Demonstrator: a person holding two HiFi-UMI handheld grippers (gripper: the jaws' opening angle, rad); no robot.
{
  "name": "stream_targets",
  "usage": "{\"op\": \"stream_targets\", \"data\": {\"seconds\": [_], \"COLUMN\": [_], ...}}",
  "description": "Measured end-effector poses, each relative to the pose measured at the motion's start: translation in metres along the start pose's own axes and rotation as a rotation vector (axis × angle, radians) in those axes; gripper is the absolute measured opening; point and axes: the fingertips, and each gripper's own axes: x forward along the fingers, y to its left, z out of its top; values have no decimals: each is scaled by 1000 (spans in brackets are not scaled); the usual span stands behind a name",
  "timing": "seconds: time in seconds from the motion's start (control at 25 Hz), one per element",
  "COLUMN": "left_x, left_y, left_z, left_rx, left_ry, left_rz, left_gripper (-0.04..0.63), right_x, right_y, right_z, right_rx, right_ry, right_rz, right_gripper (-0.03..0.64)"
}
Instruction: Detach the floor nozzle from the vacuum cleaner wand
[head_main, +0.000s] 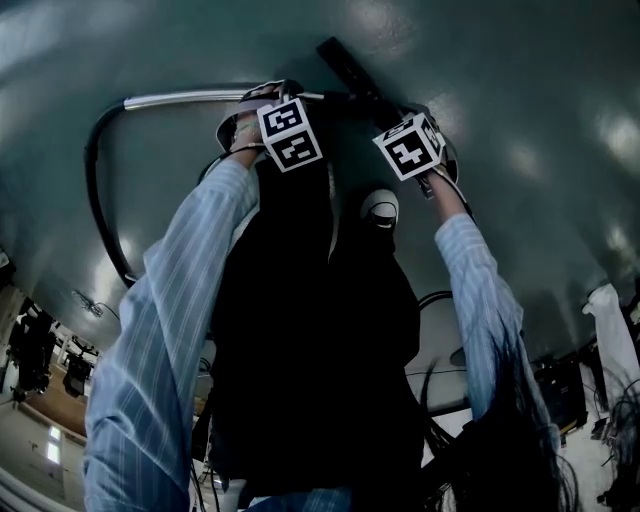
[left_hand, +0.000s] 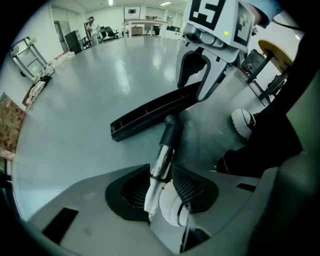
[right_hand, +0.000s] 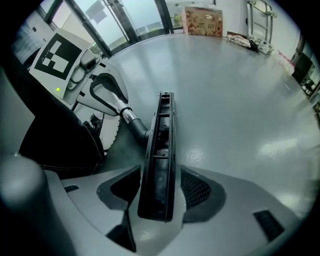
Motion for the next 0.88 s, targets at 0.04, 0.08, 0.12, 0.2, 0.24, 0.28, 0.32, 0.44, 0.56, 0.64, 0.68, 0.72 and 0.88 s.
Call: {"op": "stream_targets", "data": {"seconds": [0.04, 0.08, 0.12, 0.2, 0.24, 0.28, 0.32, 0.44, 0.56, 0.64, 0.68, 0.72, 0.88], "left_x": [6, 10, 14, 19, 20, 20, 21, 24, 16, 10, 9, 10, 15], "left_y": [1, 2, 3, 4, 4, 5, 5, 5, 0, -1, -1, 0, 3], "left_z": [0, -1, -1, -1, -1, -2, -4, -11, 23, 35, 32, 26, 13], "left_rx": [-3, -6, -8, 0, 8, 17, 25, 44, 43, 30, 23, 18, 17], "left_ry": [3, 8, 13, 28, 33, 37, 42, 58, 73, 74, 73, 71, 62], "left_rz": [-3, -6, -8, 0, 10, 14, 13, -3, -8, -7, -7, -9, -21], "left_gripper": [117, 117, 117, 117, 117, 117, 117, 117, 117, 117, 117, 117, 117], "right_x": [4, 8, 10, 9, 7, 5, 4, 1, -29, -43, -43, -41, -31], "right_y": [0, -1, -2, -5, -7, -9, -12, -27, -67, -86, -87, -86, -82], "right_z": [0, 1, 2, 3, 2, 2, 1, -7, -44, -64, -68, -69, -66], "right_rx": [-8, -23, -37, -42, -38, -38, -41, -28, 6, 33, 52, 72, 87], "right_ry": [8, 11, 9, -6, -15, -22, -25, -23, 4, 25, 33, 39, 32], "right_rz": [7, 8, 10, 16, 11, -2, -22, -72, -97, -111, -114, -113, -129], "right_gripper": [236, 236, 235, 226, 213, 210, 209, 202, 201, 201, 201, 201, 201]}}
